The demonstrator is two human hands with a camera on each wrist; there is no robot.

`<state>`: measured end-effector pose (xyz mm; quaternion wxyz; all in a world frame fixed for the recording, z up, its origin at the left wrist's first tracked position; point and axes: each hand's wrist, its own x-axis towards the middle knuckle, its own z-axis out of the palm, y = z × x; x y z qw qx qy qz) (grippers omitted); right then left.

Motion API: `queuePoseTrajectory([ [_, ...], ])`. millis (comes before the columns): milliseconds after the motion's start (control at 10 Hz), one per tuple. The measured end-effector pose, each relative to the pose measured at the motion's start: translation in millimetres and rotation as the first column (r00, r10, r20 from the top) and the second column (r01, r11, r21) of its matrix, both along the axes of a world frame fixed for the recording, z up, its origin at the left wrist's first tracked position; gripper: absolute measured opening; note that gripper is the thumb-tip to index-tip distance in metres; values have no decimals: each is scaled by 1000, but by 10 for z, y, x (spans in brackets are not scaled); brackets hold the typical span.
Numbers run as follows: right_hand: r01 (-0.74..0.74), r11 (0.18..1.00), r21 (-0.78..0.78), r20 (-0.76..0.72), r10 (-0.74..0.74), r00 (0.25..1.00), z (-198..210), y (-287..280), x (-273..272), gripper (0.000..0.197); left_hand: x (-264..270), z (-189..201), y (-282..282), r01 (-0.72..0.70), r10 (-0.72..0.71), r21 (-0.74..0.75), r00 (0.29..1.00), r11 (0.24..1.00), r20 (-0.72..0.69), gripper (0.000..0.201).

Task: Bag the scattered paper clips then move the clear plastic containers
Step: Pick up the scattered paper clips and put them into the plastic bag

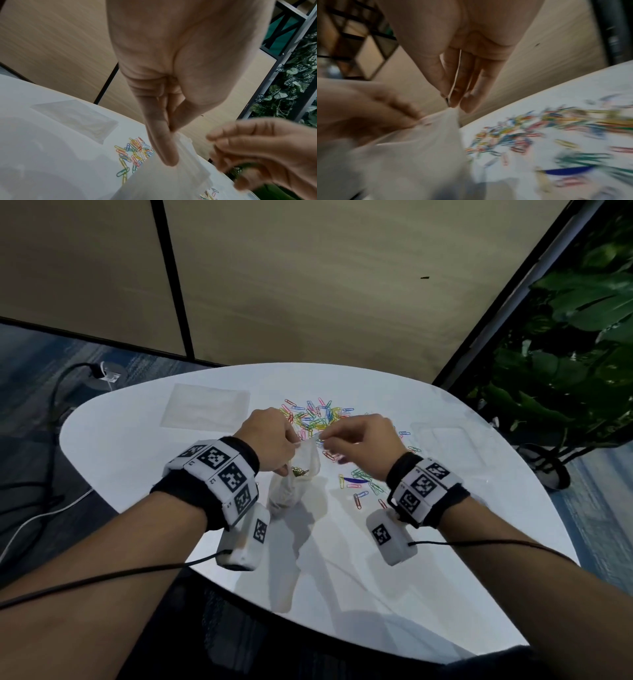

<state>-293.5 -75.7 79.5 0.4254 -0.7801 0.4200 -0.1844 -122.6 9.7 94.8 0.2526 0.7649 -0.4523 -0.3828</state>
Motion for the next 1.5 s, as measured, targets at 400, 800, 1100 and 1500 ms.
queuePoseTrajectory([
  [400,601,798,46,-670,-422,611,-1090,-96,-660,135,38,60,41,20,-21,19,999,1000,36,28],
  [800,742,644,186,-466,-607,644,-1210,-781,-564,97,96,-13,22,25,-26,13,998,1000,57,26],
  [1100,492,847,-201,-626,-497,601,-1225,-912,-493,27,82,-31,3,47,-48,21,996,999,76,29],
  [1500,253,925,-285,-757,-379,532,-1125,-1049,-520,19,20,-17,-3,58,-59,24,995,998,84,29],
])
